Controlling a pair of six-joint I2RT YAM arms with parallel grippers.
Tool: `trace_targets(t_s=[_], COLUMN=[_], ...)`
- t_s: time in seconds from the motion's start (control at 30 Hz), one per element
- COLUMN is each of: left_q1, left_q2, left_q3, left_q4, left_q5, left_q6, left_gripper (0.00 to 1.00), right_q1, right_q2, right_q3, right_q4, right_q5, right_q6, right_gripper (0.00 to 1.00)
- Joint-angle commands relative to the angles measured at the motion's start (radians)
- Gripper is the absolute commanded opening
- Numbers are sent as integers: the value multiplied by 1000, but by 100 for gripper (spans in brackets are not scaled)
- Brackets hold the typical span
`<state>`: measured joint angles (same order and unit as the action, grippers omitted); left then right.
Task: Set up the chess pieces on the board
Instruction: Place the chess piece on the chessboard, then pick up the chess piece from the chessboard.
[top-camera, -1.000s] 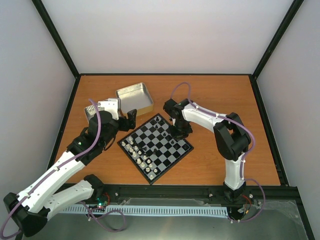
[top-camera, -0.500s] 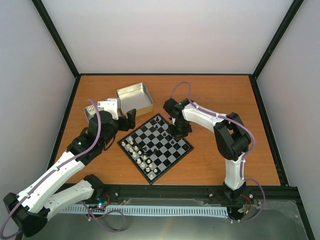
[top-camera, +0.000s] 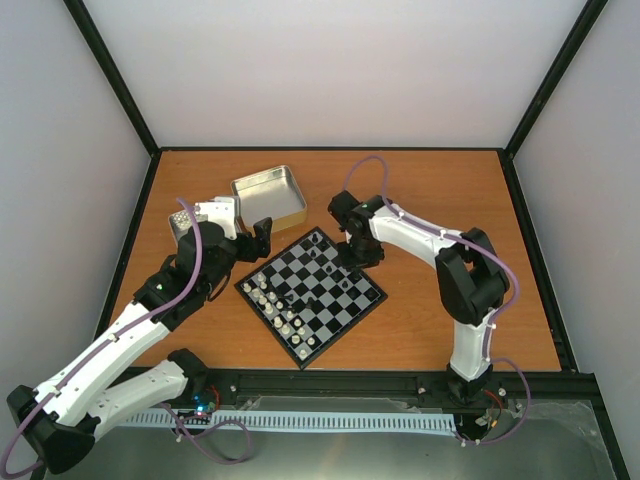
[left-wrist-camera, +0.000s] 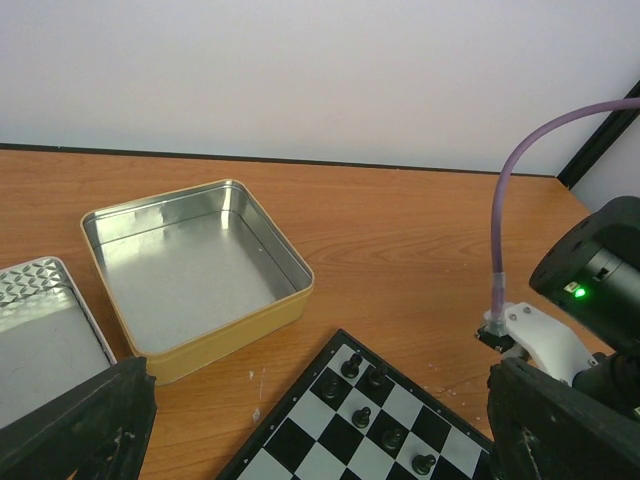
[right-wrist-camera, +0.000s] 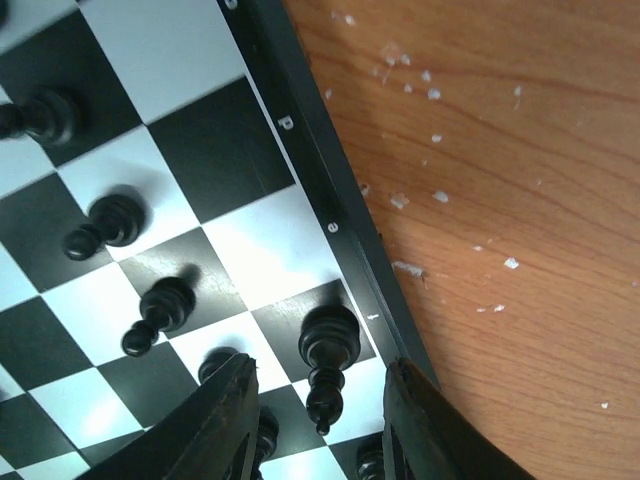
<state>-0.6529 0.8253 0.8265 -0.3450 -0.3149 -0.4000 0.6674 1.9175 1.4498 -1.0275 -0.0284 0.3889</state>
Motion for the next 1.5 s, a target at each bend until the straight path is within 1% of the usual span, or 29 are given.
trace_targets(t_s=[0.0,0.2,0.5,0.57,0.63,0.7,0.77,0.83,0.9,1.03,1.07,1.1,1.17,1.3,1.4,1.47], left_q1=[-4,-4,-3,-4,-4,-4,-3,-4,-4,-4,-3,-4,-4,-4,-4,-4], left_q2=[-6,1,13,16,30,52,79,106,121,120,114,103,48,-49,-80,-94], left_q3=[6,8,9,11,17,30,36,39,37,34,35,37,21,14,29,39], left_q4=[12,10,6,6,-5,-26,-42,-64,-77,-87,-92,-103,-102,-69,-64,-79], left_q5=[-17,-15,-11,1,28,78,142,191,198,131,107,70,1,-95,-148,-196], left_q6=[18,20,23,34,42,48,47,33,12,-26,-43,-85,-120,-115,-110,-132], left_gripper=[92,92,92,92,92,92,92,90,88,87,85,84,84,84,84,85], right_q1=[-8,-8,-8,-6,-6,-7,-5,6,36,130,159,188,247,344,390,417], right_q2=[-51,-48,-64,-81,-104,-129,-158,-182,-202,-219,-219,-215,-205,-150,-106,-78], right_q3=[-28,-40,-76,-68,-53,-44,-52,-60,-57,-53,-55,-59,-66,-56,-34,-16], right_q4=[59,75,96,102,97,97,114,124,124,132,136,139,155,171,175,178], right_q5=[21,22,18,30,70,113,125,125,145,158,161,163,161,165,184,200], right_q6=[16,16,14,19,39,63,80,90,104,180,205,230,274,335,354,359], right_gripper=[36,29,27,29,32,34,35,36,36,38,38,38,38,37,38,39])
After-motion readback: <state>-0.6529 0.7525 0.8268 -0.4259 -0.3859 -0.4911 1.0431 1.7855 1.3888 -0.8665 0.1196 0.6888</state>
